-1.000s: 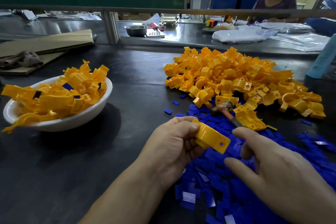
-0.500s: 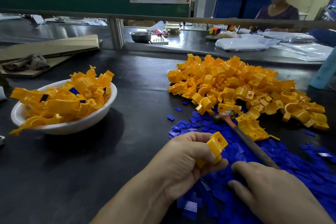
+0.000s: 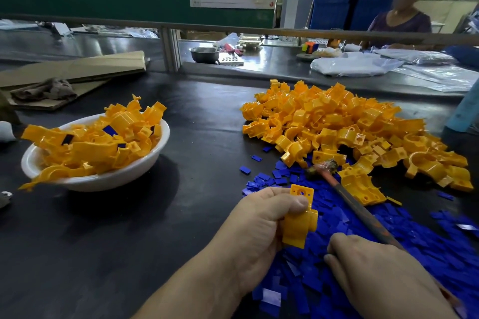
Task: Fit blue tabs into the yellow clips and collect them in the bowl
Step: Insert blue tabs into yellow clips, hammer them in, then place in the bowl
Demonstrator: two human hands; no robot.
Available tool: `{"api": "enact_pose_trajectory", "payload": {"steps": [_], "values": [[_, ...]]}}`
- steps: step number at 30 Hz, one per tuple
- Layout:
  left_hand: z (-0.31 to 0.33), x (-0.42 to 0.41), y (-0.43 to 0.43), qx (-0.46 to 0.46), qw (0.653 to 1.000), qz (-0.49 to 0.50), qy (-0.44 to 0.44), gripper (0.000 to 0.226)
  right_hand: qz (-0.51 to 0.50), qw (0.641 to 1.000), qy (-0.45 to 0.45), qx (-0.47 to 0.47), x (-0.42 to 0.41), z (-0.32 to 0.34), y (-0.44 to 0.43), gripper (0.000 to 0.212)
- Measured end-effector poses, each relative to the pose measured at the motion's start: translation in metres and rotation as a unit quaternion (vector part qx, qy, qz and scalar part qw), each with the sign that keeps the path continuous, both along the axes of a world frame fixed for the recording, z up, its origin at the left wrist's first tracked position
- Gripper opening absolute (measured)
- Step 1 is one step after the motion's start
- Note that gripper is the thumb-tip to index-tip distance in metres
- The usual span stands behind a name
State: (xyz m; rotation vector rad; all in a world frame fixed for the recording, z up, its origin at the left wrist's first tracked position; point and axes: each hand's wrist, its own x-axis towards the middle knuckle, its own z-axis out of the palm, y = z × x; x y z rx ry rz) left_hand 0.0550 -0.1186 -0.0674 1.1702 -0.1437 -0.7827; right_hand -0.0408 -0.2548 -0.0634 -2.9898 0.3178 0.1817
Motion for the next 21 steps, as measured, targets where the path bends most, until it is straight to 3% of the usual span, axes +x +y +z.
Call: {"api": "enact_pose_trajectory", "payload": {"steps": [4, 8, 13, 16, 18, 21], "values": [[0.0, -0.001, 0.002, 0.013, 1.0, -0.015, -0.018, 0.046, -0.004, 1.0, -0.016, 0.005, -0.003, 0.001, -0.003, 0.012], [-0.001, -0.001, 0.003, 0.034, 0.999, -0.018, -0.028, 0.028, -0.008, 0.999, -0.004, -0.04, -0.009, 0.005, -0.006, 0.036], [-0.001, -0.001, 0.001, 0.022, 0.999, -0.016, -0.035, 0.028, -0.018, 1.0, -0.009, -0.024, -0.006, 0.004, -0.008, 0.012], [-0.001, -0.002, 0.001, 0.008, 0.999, -0.012, -0.051, 0.029, -0.049, 0.998, -0.041, 0.025, -0.006, 0.003, -0.011, 0.006], [0.0, -0.003, 0.0, 0.007, 0.998, -0.009, -0.065, 0.027, -0.076, 0.988, -0.11, 0.076, -0.009, 0.004, -0.015, 0.008], [-0.003, -0.005, -0.001, 0.024, 0.995, -0.007, -0.1, 0.025, -0.109, 0.919, -0.264, 0.273, -0.013, 0.008, -0.019, 0.023]]}}
